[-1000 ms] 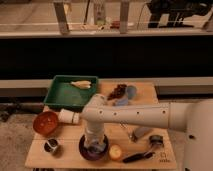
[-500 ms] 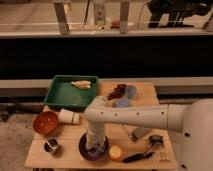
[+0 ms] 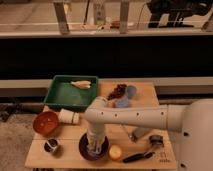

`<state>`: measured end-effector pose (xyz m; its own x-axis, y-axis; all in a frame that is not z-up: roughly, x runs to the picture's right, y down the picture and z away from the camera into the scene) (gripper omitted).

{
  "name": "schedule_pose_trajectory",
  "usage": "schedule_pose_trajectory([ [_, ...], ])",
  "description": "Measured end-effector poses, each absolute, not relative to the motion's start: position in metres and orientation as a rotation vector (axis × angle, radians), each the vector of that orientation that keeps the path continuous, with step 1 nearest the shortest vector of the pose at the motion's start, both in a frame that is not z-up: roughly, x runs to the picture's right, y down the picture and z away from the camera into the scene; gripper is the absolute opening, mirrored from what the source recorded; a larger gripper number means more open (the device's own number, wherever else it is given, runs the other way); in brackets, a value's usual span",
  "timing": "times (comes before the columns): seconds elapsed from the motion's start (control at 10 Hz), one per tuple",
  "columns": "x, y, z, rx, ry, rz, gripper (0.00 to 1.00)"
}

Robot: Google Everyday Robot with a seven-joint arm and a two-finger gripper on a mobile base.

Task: Place towel in table surface

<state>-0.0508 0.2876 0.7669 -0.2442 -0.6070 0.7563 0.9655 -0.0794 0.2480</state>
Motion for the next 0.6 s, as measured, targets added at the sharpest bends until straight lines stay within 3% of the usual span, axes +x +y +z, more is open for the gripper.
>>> schedule_pose_trajectory([
  [0.6, -0.062, 0.269, 0.76, -0.532, -0.84, -1.662, 0.04],
])
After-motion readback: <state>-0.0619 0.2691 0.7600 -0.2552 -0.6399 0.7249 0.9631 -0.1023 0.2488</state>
